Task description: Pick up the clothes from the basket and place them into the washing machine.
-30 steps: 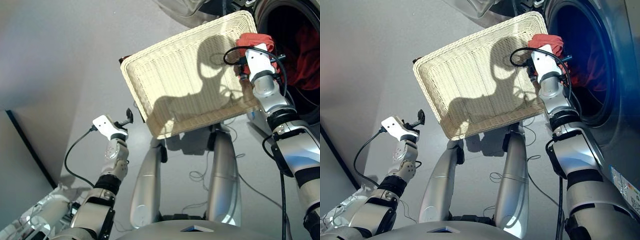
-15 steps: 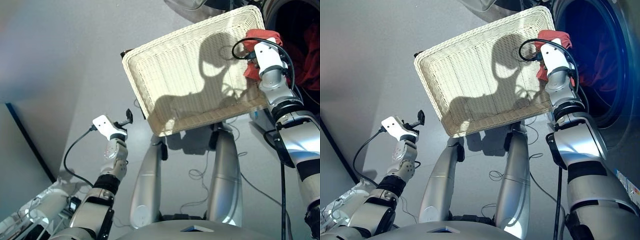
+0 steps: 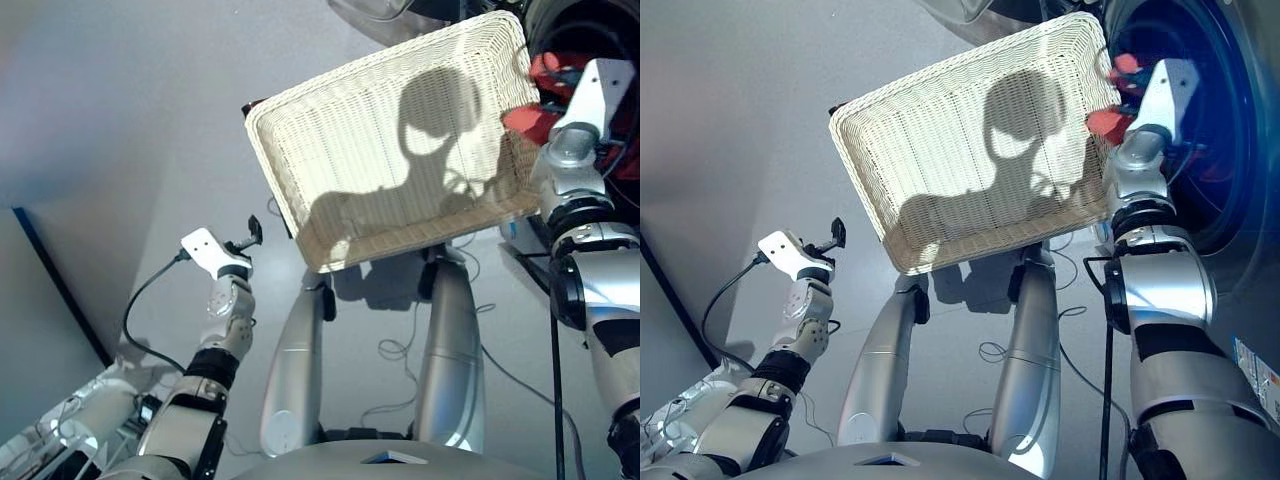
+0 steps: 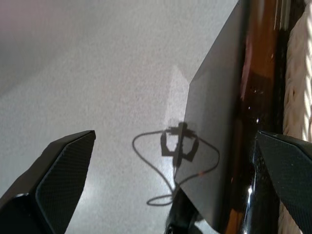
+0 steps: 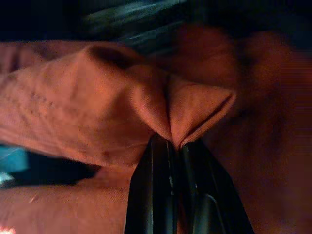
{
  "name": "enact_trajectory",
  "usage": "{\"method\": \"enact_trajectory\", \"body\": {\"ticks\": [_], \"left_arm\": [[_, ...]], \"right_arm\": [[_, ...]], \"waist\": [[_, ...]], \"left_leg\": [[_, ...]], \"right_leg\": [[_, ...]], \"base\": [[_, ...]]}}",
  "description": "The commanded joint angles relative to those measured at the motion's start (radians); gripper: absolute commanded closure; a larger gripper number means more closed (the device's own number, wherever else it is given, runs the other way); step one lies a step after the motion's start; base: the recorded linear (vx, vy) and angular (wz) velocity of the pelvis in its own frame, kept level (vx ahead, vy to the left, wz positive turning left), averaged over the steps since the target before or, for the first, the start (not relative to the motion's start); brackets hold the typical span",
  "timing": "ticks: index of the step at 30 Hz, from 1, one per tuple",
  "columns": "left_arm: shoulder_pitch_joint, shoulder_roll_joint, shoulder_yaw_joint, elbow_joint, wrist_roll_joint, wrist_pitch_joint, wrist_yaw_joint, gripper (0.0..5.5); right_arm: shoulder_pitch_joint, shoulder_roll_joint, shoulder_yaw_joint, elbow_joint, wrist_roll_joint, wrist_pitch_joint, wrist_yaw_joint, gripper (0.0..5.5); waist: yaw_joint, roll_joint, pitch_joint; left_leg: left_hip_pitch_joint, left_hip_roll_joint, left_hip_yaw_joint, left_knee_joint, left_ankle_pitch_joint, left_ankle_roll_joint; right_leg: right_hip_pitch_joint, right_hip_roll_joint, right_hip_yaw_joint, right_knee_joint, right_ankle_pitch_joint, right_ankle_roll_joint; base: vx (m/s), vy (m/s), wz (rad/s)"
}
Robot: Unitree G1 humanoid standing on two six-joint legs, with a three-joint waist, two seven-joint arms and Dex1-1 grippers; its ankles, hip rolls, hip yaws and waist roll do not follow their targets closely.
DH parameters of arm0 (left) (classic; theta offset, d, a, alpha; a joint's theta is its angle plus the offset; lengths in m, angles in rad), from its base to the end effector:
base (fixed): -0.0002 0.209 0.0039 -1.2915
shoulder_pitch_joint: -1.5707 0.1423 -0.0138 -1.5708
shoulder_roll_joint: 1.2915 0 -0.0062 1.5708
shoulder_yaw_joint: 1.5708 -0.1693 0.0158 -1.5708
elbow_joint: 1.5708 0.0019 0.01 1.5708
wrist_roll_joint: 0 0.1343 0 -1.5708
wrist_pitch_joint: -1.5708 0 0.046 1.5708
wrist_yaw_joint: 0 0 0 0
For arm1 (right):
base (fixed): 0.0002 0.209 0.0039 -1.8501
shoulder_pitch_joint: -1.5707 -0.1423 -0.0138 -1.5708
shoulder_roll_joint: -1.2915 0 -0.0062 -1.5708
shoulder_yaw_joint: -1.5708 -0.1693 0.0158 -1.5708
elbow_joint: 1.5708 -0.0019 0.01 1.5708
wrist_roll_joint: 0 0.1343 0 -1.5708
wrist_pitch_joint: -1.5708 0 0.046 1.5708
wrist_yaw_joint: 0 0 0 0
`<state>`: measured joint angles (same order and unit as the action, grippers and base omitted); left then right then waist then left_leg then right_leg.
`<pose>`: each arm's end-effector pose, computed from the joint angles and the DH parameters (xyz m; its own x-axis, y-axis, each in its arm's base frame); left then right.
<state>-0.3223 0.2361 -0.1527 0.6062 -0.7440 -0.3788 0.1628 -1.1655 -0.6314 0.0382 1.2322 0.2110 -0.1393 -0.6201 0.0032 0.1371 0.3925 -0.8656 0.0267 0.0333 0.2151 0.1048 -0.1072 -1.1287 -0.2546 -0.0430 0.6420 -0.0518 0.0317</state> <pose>0.2475 0.1799 0.0366 0.9712 0.2354 -0.0357 -0.2290 0.8830 -0.4098 0.3364 -0.2732 0.2206 0.5850 -0.7633 0.2743 0.8048 0.5883 -0.0794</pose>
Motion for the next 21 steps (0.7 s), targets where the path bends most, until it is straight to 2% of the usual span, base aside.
{"method": "enact_trajectory", "body": {"ticks": [1,2,6,7,10,11,12,16,21], "left_arm": [[0.038,0.063,0.026,-0.01,0.007,-0.053,0.02,0.0],[0.047,0.055,0.024,-0.015,0.0,-0.054,0.031,0.0],[0.061,0.031,0.021,-0.006,-0.007,-0.055,0.05,0.0],[0.062,0.022,0.018,-0.005,-0.002,-0.056,0.052,0.0],[0.055,0.015,0.011,-0.003,0.005,-0.065,0.056,0.0],[0.052,0.015,0.005,-0.004,0.007,-0.066,0.059,0.0],[0.048,0.02,0.009,-0.006,0.008,-0.067,0.053,0.0],[0.041,0.036,0.014,-0.021,-0.021,-0.057,0.028,0.0],[0.058,0.067,0.038,-0.01,-0.043,-0.044,-0.03,0.0]], "right_arm": [[-0.088,-0.149,-0.011,-0.069,0.071,-0.073,-0.123,5.5],[-0.082,-0.164,-0.043,-0.13,0.103,-0.112,-0.19,5.5],[-0.036,-0.188,-0.129,-0.29,0.062,-0.147,-0.34,5.5],[-0.019,-0.187,-0.138,-0.309,0.031,-0.133,-0.377,5.5],[0.008,-0.138,-0.123,-0.346,-0.017,-0.102,-0.369,5.5],[0.018,-0.111,-0.114,-0.344,-0.017,-0.101,-0.344,4.12],[0.031,-0.09,-0.074,-0.335,-0.004,-0.1,-0.252,0.0],[0.08,-0.016,-0.026,-0.264,0.129,-0.136,-0.012,0.0],[0.105,0.076,0.084,-0.193,0.249,-0.17,0.253,0.0]], "waist": [[-0.016,0.025,-0.014],[-0.019,0.029,-0.014],[-0.031,0.038,-0.014],[-0.034,0.039,-0.014],[-0.037,0.037,-0.006],[-0.038,0.035,-0.005],[-0.038,0.03,-0.002],[-0.038,0.02,0.001],[-0.024,-0.002,-0.007]], "left_leg": [[0.025,0.031,-0.024,0.217,-0.187,0.011],[0.011,0.029,-0.025,0.232,-0.191,0.014],[-0.042,0.016,-0.033,0.296,-0.204,0.022],[-0.05,0.014,-0.034,0.308,-0.206,0.023],[-0.061,0.011,-0.035,0.333,-0.211,0.025],[-0.06,0.01,-0.034,0.337,-0.212,0.026],[-0.063,0.009,-0.034,0.343,-0.212,0.026],[-0.059,0.011,-0.035,0.351,-0.211,0.027],[-0.036,0.018,-0.038,0.348,-0.204,0.02]], "right_leg": [[0.002,-0.001,0.048,-0.042,0.133,0.12],[-0.014,-0.003,0.055,-0.023,0.128,0.12],[-0.069,-0.003,0.073,0.048,0.115,0.116],[-0.075,-0.003,0.079,0.059,0.113,0.115],[-0.08,-0.008,0.079,0.08,0.115,0.114],[-0.078,-0.009,0.079,0.078,0.117,0.114],[-0.076,-0.009,0.079,0.075,0.123,0.113],[-0.057,-0.012,0.072,0.065,0.131,0.111],[-0.004,-0.017,0.056,0.033,0.14,0.109]], "base": [[0.0,0.0,0.0],[-0.016,0.055,0.013],[-0.008,0.044,-0.021],[0.0,0.0,0.0],[0.0,0.0,0.0],[0.0,0.0,0.0],[0.0,0.0,0.0],[0.0,0.0,0.0],[0.0,0.0,0.0]]}}
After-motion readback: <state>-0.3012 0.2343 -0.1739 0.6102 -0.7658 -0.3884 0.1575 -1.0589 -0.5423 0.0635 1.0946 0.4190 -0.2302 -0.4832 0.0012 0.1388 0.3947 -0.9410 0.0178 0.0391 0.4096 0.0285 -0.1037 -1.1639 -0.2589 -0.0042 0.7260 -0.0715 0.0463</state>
